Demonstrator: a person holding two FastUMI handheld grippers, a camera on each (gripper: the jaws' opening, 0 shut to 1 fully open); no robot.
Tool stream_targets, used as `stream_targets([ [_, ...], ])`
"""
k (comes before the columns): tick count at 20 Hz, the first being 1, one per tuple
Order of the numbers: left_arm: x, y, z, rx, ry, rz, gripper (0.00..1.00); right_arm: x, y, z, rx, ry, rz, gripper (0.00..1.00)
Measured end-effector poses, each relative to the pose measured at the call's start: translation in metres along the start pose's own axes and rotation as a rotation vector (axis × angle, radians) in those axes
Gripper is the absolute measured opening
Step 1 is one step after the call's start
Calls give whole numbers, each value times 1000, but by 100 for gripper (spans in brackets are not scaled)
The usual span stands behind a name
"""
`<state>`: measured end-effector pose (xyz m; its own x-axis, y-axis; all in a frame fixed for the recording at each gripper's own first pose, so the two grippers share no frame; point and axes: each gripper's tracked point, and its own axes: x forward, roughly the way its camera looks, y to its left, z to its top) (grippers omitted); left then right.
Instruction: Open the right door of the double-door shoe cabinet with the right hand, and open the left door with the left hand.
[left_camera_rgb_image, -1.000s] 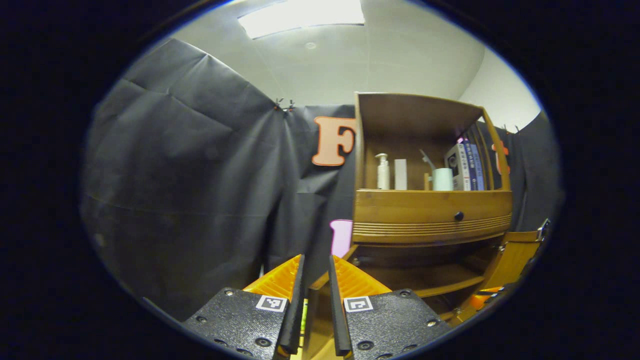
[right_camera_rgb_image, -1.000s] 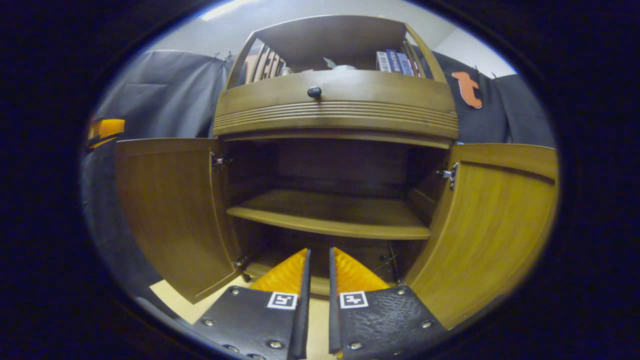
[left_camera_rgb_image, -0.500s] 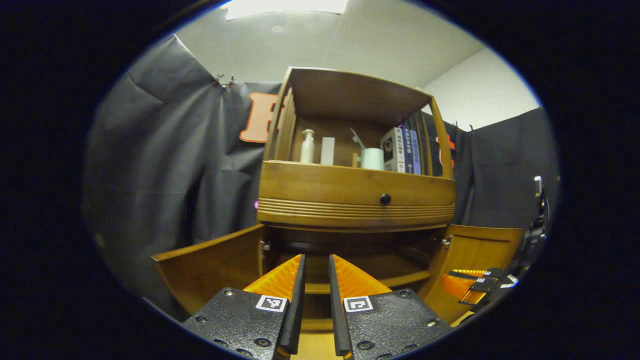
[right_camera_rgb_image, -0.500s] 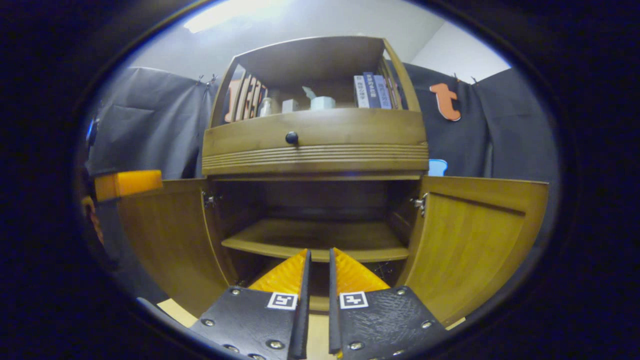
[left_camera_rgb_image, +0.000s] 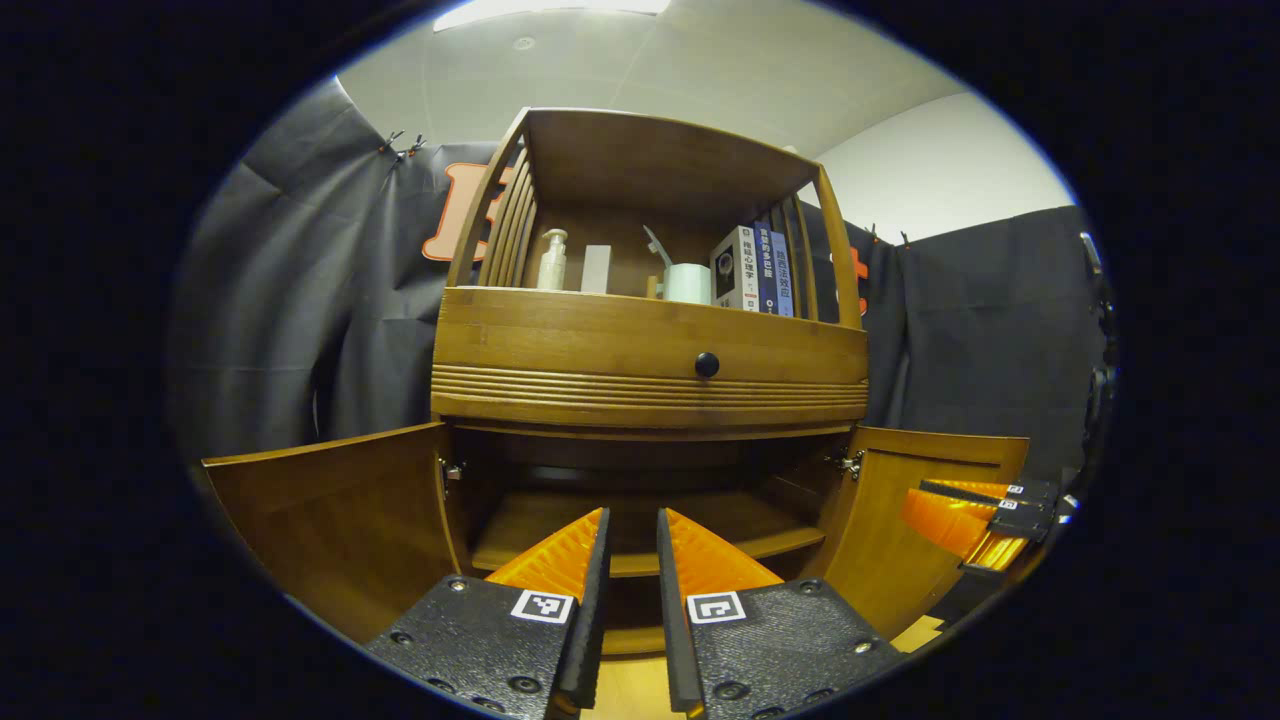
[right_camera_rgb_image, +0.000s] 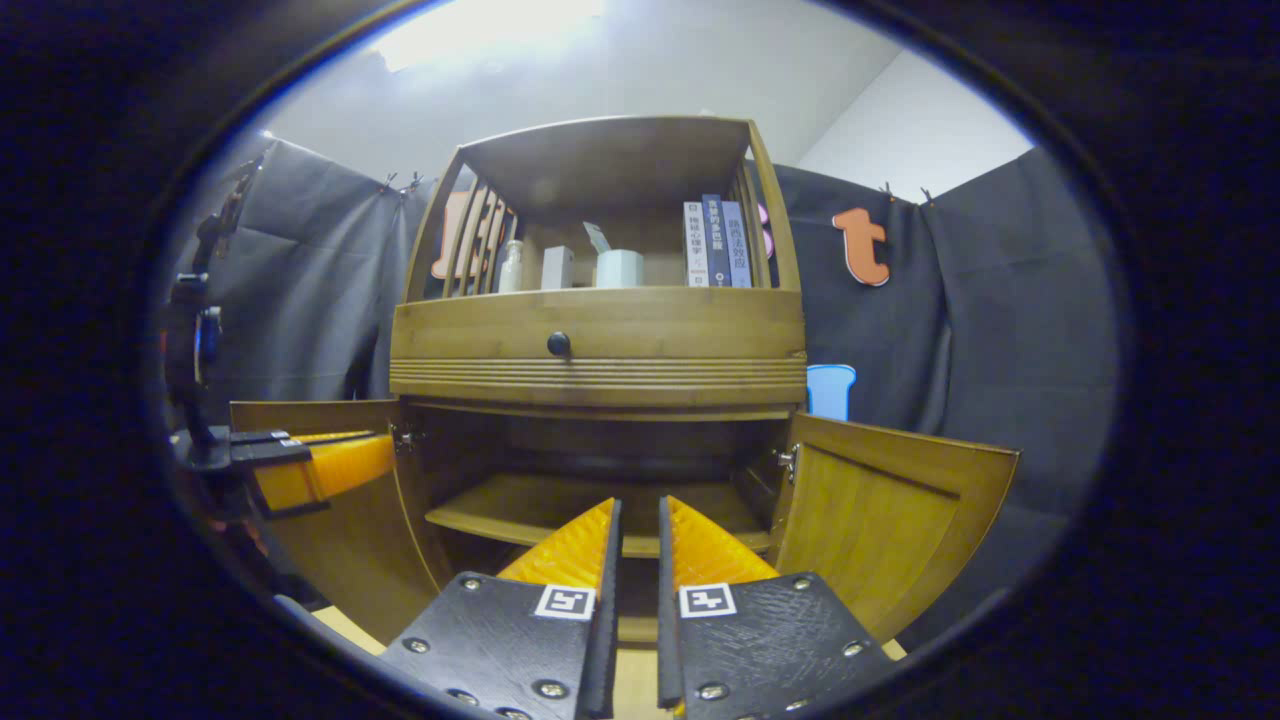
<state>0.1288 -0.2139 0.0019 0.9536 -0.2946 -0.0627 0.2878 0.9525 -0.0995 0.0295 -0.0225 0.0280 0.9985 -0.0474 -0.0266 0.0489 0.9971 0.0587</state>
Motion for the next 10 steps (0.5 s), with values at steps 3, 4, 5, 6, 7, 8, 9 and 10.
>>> stream_targets([
  [3,1,-6,-3,4,5,-7,26,-3,3,7,-4,-14,1,16],
  [4,1,-7,-3,6,6,-7,27,-4,4,8,-6,-16,3,17],
  [5,0,-7,-3,7,5,-6,38,-2,6,9,-9,-22,1,17],
  [6,2,-7,-3,8,1,-5,50,-2,6,11,-11,-29,1,19],
  [7,1,-6,-1,8,-6,-1,61,0,7,11,-12,-33,1,26],
  [8,2,-3,0,7,-16,12,73,0,9,11,-8,-34,8,26],
  [9,-9,-1,4,6,-20,21,85,1,13,10,-2,-27,21,50],
  [10,1,2,1,6,-22,31,96,5,14,4,3,-16,25,73],
])
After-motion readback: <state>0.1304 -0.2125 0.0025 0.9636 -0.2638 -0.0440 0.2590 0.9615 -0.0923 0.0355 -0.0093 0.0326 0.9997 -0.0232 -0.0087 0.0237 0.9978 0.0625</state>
